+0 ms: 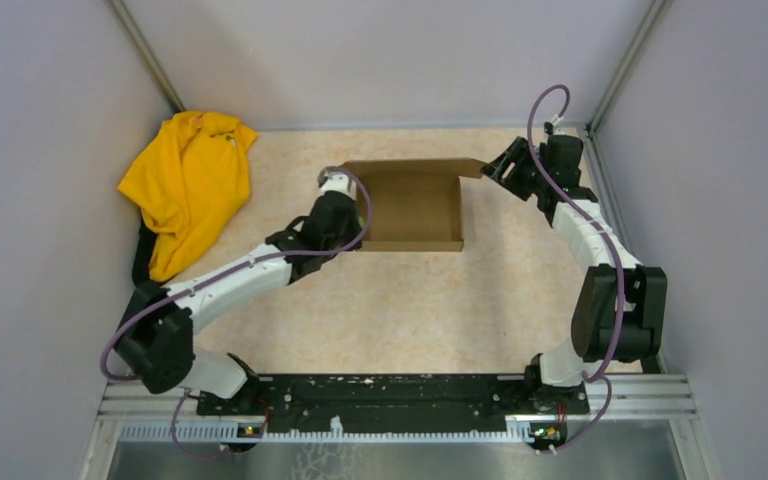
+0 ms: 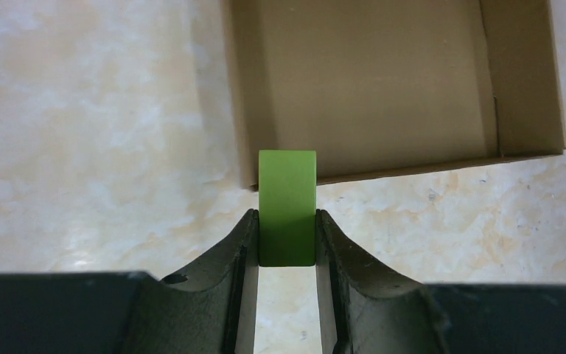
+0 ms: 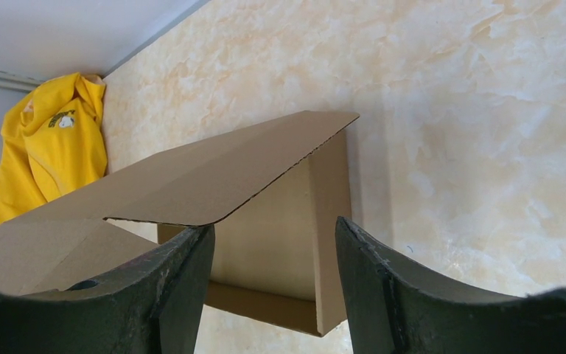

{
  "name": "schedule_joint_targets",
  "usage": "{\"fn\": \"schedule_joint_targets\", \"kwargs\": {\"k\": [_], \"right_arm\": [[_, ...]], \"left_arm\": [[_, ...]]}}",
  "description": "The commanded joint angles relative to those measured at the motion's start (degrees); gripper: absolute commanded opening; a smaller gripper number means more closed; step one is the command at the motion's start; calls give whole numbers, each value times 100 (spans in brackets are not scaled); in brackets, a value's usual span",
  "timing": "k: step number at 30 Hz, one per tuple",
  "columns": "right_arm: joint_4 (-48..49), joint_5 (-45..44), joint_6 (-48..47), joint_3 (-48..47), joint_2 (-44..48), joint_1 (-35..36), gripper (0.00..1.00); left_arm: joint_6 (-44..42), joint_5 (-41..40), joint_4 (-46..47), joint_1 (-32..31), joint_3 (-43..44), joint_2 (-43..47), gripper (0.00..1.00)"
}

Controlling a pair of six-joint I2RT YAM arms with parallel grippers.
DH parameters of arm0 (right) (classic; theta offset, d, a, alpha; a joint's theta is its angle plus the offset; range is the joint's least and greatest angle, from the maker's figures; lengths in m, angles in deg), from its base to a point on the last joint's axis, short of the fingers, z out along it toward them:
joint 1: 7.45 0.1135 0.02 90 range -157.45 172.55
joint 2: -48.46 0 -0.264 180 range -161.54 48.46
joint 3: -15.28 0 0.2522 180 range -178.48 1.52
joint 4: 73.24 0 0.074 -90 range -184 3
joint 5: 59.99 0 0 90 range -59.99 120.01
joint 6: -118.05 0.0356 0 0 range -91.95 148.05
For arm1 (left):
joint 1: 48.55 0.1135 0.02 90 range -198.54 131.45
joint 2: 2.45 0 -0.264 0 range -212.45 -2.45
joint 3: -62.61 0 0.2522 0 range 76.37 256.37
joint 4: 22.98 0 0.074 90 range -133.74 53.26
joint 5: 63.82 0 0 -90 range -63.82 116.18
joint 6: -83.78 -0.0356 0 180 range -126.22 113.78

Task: Fold the paper box

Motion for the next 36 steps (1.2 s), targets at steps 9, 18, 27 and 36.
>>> {"fn": "schedule_joint_targets", "kwargs": {"k": [9,18,27,36], "right_arm": [[180,127,64,18,359,35,61],[116,120,-10,64,406,34,61],[-222,-121,-418,-22,478,35,61],[-195,-329,-858,202,561,52,63]], "left_arm": [[-764,-856,792,-732,1931,-2174,32],[-1437,-737,1249,-705,2645,-2979,74],[-1342,-505,676,-684,1795,-1454,79],[-1425,30,130,-222,683,215,92]]}}
